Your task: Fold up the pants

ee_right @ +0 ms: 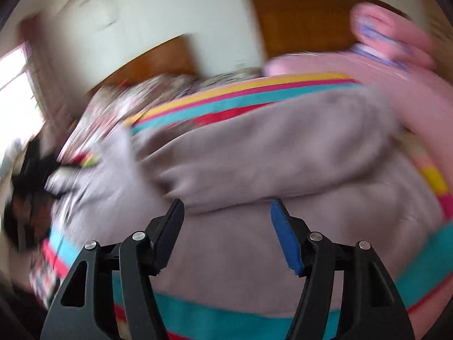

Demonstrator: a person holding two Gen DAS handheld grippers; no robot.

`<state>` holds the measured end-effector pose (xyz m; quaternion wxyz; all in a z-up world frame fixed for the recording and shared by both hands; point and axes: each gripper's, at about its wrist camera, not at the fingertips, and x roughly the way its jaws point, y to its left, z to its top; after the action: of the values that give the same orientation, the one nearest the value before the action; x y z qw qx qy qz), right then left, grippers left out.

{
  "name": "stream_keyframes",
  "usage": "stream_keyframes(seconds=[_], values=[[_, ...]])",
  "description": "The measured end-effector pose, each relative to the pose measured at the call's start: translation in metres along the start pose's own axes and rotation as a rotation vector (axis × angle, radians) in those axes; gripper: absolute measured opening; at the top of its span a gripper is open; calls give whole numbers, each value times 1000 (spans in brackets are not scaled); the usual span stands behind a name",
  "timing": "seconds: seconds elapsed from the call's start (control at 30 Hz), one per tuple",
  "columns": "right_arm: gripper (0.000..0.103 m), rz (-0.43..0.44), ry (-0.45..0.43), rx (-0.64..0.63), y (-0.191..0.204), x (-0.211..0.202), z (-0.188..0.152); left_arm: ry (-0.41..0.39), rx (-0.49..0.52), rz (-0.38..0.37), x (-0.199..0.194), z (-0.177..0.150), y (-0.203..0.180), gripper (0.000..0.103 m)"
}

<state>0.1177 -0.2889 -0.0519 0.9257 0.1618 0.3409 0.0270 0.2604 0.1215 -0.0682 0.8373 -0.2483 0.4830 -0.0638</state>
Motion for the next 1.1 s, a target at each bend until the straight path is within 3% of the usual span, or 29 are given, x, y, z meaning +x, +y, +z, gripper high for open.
stream_keyframes(seconds=[0.13,0.37,0.43,0.47,0.5,0.53,0.63,0.77,1.03,1.1], values=[[61,-55,-18,266,-68,4,11,24,13,-10,10,-6,-6,102],[56,-65,9,462,-120,47,47,16,61,11,12,-8,-18,102],[50,-55,11,475,-133,45,48,16,65,17,12,-7,-18,102],[39,-55,11,465,-133,45,49,21,66,23,14,-5,-19,102],[19,-40,-6,447,-129,44,49,27,68,26,15,-3,-21,102],[16,-36,-26,441,-128,42,48,34,71,27,18,0,-24,102],[14,-23,-56,443,-132,36,43,54,62,19,30,19,-34,102],[14,-33,-53,414,-142,34,36,87,-59,11,53,62,-42,102],[15,41,-54,462,-153,29,23,216,-73,294,115,140,-65,100],[16,53,-51,469,-155,29,22,251,-68,352,128,151,-62,95]])
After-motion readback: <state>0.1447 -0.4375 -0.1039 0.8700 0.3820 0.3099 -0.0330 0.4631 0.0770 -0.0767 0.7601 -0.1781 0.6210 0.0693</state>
